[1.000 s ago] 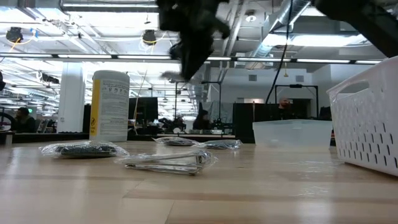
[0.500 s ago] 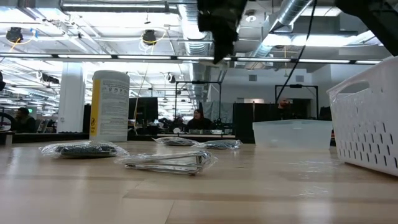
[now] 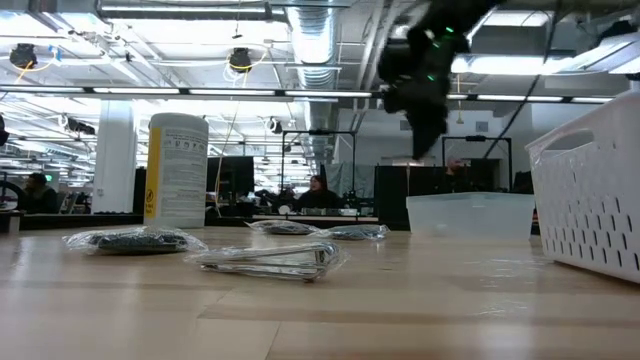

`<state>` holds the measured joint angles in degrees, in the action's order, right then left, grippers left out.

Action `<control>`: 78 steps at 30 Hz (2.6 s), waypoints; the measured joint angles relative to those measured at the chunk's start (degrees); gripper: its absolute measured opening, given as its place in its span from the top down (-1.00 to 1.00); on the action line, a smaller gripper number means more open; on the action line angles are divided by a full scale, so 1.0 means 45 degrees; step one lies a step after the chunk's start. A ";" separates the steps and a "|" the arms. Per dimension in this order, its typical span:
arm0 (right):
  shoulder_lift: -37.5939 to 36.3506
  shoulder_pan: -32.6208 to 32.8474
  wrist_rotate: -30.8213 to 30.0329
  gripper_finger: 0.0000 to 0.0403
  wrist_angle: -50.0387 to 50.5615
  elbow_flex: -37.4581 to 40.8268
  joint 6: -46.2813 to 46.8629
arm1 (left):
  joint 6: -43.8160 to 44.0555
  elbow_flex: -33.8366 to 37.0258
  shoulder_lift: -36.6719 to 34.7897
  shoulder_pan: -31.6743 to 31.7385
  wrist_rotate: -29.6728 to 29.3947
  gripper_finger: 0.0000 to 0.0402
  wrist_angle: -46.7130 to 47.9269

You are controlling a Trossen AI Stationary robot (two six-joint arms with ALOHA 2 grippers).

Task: Pick & Place Travel size toiletries
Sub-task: Put the silver nail cutter into the transparent bin

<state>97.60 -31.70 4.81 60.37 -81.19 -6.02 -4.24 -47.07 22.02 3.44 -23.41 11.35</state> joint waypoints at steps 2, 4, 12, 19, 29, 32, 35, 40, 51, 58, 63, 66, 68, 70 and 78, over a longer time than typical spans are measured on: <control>-0.0606 -0.0445 -0.0328 0.83 -0.0842 0.1217 0.0521 | 0.0000 0.0000 -0.0002 0.0000 -0.0174 0.12 0.0004; -0.0928 -0.0873 -0.0620 0.83 -0.1292 0.2159 0.1006 | -0.0002 0.0000 0.0000 0.0000 -0.0264 0.12 -0.0005; -0.1015 -0.1691 -0.1333 0.83 -0.1986 0.3732 0.2884 | 0.0002 0.0000 -0.0005 0.0000 -0.0836 0.12 -0.0005; -0.1015 -0.2050 -0.2485 0.83 -0.2245 0.3818 0.4203 | 0.0002 0.0000 -0.0004 0.0002 -0.1033 0.12 -0.0006; 0.0250 -0.1990 -0.2530 0.83 -0.2438 0.3837 0.5129 | 0.0040 0.0000 -0.0004 0.0000 -0.1034 0.12 -0.0005; 0.0575 -0.1875 -0.2530 0.83 -0.2545 0.3833 0.5127 | 0.0041 0.0000 -0.0005 0.0002 -0.1037 0.12 -0.0005; 0.0819 -0.1887 -0.2552 0.80 -0.2527 0.3833 0.5061 | 0.0041 0.0000 -0.0005 0.0000 -0.1033 0.12 -0.0005; 0.1079 -0.1797 -0.2523 0.67 -0.2502 0.3833 0.5054 | 0.0041 0.0000 -0.0003 0.0003 -0.1033 0.12 -0.0005; 0.1044 -0.1778 -0.2508 0.17 -0.2235 0.3656 0.4851 | 0.0041 0.0000 -0.0001 0.0001 -0.1033 0.12 -0.0004; 0.1044 -0.1599 -0.2509 -0.01 -0.0639 0.1576 0.4018 | 0.0041 0.0000 -0.0002 0.0000 -0.1033 0.12 0.0000; 0.1037 -0.0951 -0.2379 0.04 0.0363 -0.0617 0.3795 | 0.0041 0.0000 0.0000 0.0000 -0.1033 0.12 -0.0005; 0.1035 -0.0261 -0.1868 0.07 0.0488 -0.1891 0.3487 | 0.0041 0.0000 -0.0001 0.0001 -0.1033 0.12 -0.0005; 0.1035 0.0330 -0.1562 0.08 0.0469 -0.2697 0.3336 | 0.0041 0.0000 -0.0001 0.0001 -0.1033 0.12 -0.0005; 0.1034 0.1028 -0.1364 0.06 0.0390 -0.3373 0.3247 | 0.0041 0.0000 0.0000 0.0002 -0.1033 0.12 -0.0005; 0.1039 0.4465 -0.1357 -0.19 -0.0153 -0.4468 0.3763 | 0.0041 0.0000 -0.0005 0.0003 -0.1033 0.12 -0.0005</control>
<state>102.28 -11.61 -1.30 59.68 -101.30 10.92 -4.05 -47.07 22.00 3.46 -28.05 11.33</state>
